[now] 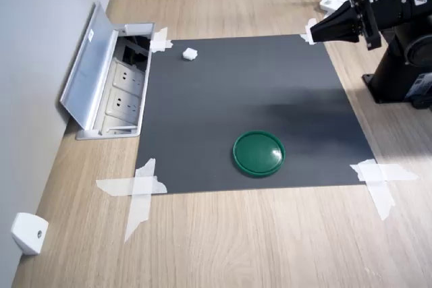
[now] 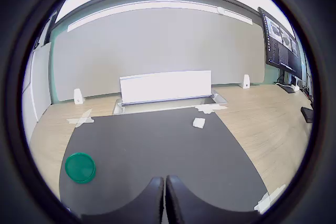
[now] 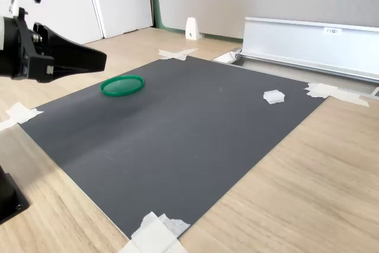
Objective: Grasp a white terminal and put it on the green lid.
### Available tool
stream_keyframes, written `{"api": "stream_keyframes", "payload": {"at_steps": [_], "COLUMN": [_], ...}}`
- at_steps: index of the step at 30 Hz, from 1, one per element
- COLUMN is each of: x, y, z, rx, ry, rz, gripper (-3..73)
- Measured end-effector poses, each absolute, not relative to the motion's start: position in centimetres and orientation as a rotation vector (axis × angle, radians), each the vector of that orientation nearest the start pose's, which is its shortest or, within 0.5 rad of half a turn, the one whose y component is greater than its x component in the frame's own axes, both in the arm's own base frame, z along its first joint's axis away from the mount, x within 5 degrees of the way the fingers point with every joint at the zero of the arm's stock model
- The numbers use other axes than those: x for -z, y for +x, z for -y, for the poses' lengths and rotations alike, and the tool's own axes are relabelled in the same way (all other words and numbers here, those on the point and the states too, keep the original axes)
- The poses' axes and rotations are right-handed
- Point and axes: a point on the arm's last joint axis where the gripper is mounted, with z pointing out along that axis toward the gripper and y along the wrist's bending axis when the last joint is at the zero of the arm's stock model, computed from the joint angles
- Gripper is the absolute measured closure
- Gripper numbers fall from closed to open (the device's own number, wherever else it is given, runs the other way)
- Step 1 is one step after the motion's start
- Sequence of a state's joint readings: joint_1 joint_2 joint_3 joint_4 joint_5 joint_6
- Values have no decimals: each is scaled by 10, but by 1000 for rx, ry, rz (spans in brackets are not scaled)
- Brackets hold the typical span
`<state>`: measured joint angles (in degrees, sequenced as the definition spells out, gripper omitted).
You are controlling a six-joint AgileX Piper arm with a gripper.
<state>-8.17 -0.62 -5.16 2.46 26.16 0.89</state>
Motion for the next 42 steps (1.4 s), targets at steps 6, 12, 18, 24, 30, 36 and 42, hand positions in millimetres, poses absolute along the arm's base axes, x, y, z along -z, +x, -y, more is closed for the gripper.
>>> {"api": "stream_keyframes", "payload": {"at_steps": [6,12,18,24,30,36,42], "x": [-203,-203,-203,-203,-203,-222,-257], "y": [47,47,47,47,47,51,75], "z": [5,5,4,4,4,5,11], "rx": [45,36,25,21,21,21,84], "ry": [167,172,177,179,179,180,154], "rz": [-1831,-1831,-1830,-1830,-1830,-1843,-1940], "gripper": [703,703,703,703,703,703,703]}}
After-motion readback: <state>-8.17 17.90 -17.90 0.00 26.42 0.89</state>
